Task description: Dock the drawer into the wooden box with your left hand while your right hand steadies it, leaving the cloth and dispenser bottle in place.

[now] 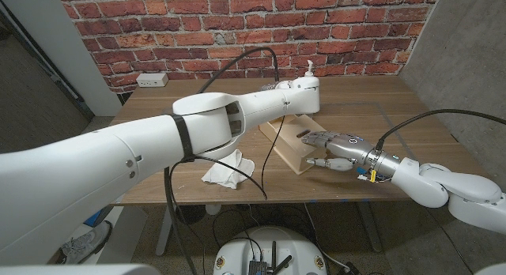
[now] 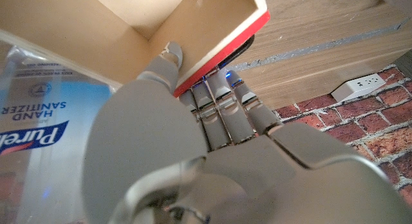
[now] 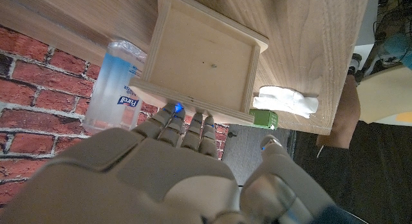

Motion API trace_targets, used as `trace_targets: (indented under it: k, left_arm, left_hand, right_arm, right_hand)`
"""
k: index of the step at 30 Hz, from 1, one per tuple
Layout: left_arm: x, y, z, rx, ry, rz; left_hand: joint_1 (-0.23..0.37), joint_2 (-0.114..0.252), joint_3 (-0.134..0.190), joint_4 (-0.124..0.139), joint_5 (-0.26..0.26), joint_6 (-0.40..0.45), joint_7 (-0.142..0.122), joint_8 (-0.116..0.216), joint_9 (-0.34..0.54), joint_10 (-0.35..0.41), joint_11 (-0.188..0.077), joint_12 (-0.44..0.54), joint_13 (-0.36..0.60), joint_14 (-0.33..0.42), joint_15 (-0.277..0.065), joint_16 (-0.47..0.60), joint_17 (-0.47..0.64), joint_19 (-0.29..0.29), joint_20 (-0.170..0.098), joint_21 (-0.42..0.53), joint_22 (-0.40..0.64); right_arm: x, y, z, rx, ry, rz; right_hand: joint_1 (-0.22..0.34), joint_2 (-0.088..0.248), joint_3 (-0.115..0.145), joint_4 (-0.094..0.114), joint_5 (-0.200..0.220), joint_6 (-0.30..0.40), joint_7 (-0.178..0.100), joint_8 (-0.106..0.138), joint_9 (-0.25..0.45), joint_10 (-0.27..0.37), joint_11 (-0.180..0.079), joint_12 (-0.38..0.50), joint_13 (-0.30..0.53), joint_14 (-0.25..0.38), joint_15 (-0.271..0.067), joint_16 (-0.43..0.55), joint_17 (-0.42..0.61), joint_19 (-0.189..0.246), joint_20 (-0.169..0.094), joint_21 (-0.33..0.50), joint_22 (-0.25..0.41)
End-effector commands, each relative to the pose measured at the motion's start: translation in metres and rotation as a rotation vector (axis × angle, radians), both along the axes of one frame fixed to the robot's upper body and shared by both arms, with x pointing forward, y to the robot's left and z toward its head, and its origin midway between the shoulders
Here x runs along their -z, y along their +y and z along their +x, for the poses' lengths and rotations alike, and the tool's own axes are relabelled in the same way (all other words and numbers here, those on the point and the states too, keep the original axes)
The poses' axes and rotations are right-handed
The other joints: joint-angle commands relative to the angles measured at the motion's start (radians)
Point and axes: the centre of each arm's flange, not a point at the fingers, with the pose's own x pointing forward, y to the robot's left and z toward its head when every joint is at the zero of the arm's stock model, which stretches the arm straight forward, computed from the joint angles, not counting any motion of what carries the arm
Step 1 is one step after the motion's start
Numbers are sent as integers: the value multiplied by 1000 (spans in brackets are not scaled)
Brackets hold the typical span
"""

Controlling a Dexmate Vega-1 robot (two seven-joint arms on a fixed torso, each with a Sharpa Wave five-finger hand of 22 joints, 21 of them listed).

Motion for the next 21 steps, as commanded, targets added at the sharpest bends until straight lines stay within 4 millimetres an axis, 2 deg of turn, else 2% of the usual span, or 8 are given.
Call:
trace_targets:
  k: [1,21]
  left_arm:
    - [0,-7,2,20,22,-3]
    - [-15,4,-3,7,1,-53]
  left_hand:
    - [67,79,1,5,4,3,4,2,1,61,-61,6,3,52,-103,7,5,-2,-125,-2,1]
    - [66,79,0,5,5,3,5,2,1,61,-61,7,3,51,-103,8,5,-2,-124,-2,1]
  right_arm:
    - [-2,-1,2,2,3,7]
    - [0,2,3,-4,4,16]
  right_hand:
    - [-5,43,-1,6,-2,3,4,-1,2,2,6,6,1,-6,-38,2,2,6,-84,5,4]
    - [-6,43,-2,7,-2,1,3,-1,2,0,5,5,1,-8,-38,2,3,6,-84,4,4]
